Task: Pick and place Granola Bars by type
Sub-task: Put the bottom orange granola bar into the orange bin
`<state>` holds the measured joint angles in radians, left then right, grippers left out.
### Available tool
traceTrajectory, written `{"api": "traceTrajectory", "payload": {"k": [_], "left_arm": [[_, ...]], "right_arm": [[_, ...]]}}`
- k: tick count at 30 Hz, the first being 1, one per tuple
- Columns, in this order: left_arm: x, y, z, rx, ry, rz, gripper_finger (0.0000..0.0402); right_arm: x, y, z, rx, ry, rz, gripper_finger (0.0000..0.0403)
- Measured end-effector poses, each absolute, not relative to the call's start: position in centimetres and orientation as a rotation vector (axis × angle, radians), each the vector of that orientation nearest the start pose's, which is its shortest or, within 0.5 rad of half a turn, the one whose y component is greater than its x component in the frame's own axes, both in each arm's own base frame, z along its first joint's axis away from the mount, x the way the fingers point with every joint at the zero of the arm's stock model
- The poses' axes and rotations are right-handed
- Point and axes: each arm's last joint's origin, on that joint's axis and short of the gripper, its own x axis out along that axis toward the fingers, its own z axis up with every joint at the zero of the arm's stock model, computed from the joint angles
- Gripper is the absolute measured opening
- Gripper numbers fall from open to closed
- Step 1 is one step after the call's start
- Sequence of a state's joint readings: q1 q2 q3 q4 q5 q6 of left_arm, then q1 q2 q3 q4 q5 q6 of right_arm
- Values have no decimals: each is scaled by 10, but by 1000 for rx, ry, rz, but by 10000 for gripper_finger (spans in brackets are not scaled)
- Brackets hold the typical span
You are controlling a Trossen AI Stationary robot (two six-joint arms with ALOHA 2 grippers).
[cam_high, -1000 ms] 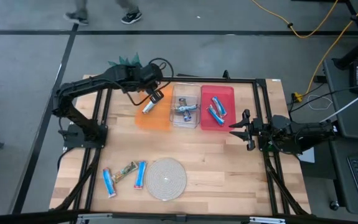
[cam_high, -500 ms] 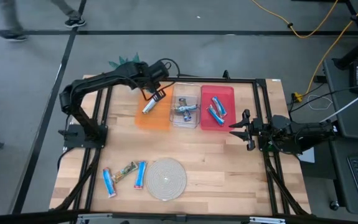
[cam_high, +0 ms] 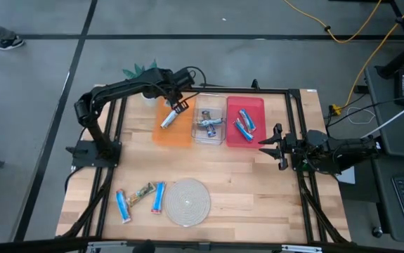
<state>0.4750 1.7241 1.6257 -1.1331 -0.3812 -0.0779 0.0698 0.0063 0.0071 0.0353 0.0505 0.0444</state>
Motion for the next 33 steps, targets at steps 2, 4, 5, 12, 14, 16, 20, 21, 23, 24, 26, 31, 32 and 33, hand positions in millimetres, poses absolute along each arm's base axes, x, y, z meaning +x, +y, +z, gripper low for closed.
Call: {"api": "traceTrajectory", "payload": {"k": [2,4,5,12,14,16,20,21,23,24,26,31,32,33], "left_arm": [[301,169,306,-134,1250,777,61],[302,173,301,-140,1268,771,61],[303,175,298,-143,1275,771,61],[306,187,283,-165,1313,770,61],[307,192,278,-172,1330,771,61],[308,195,271,-180,1346,775,61],[303,197,247,-204,1372,755,61],[302,197,241,-209,1381,752,61],[298,198,231,-203,1402,748,61],[295,200,225,-206,1411,750,61],[290,201,215,-227,1422,751,61],[283,196,190,-279,1442,698,61],[282,195,186,-288,1440,686,61],[281,194,183,-295,1443,667,61]], "right_arm": [[97,5,169,47,-36,20,132],[97,5,169,47,-35,20,132],[97,5,169,47,-35,20,132],[97,5,169,47,-36,20,132],[97,5,169,47,-36,20,132],[97,5,169,47,-35,20,132],[97,5,169,47,-36,20,132],[97,5,169,47,-36,20,132],[97,5,169,47,-36,20,132],[97,5,169,47,-35,20,132],[97,5,169,47,-36,20,132],[97,5,169,47,-36,20,132],[97,5,169,47,-36,20,132],[97,5,169,47,-35,20,132]]}}
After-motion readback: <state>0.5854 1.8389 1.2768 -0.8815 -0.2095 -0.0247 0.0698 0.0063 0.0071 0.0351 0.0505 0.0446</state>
